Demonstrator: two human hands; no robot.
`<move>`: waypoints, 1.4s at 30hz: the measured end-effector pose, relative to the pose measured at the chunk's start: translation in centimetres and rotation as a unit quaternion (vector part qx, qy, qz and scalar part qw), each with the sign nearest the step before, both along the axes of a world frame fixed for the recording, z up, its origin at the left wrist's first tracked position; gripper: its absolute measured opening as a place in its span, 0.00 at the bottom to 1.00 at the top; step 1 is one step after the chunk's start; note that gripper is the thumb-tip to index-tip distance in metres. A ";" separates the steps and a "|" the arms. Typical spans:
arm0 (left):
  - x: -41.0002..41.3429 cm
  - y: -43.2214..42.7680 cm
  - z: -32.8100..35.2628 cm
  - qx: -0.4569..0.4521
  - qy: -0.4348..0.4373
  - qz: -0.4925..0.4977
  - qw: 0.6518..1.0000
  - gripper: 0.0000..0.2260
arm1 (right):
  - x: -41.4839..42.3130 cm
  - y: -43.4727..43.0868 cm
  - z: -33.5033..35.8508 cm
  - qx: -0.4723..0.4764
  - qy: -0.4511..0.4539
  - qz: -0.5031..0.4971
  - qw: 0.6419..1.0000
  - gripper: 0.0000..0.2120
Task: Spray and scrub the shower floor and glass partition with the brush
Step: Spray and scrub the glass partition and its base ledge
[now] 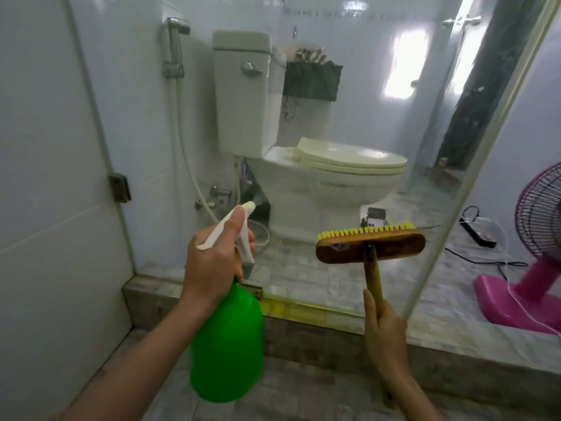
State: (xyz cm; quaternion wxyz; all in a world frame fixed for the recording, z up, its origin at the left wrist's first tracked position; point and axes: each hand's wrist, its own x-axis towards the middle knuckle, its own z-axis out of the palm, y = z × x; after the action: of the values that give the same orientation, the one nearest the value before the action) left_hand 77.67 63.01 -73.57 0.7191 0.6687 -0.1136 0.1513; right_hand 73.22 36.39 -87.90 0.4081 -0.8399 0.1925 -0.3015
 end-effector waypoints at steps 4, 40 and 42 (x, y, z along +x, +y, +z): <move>-0.5 -1.3 0.5 0.008 -0.022 -0.017 1.000 0.19 | 0.0 0.4 -1.2 0.027 0.015 0.006 1.000 0.24; -3.3 -1.0 -4.3 0.059 0.046 -0.063 0.995 0.14 | -3.8 1.4 -7.1 0.193 -0.012 -0.021 0.981 0.23; -3.3 -1.3 -4.7 0.068 0.050 -0.068 0.994 0.14 | -2.7 1.5 -4.4 0.179 -0.032 -0.010 0.983 0.23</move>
State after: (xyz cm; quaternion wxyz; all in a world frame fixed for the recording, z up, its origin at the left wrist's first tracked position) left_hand 74.40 61.68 -78.23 0.6855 0.7133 -0.1327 0.0601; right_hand 70.47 37.86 -92.30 0.5547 -0.7415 0.2386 -0.2926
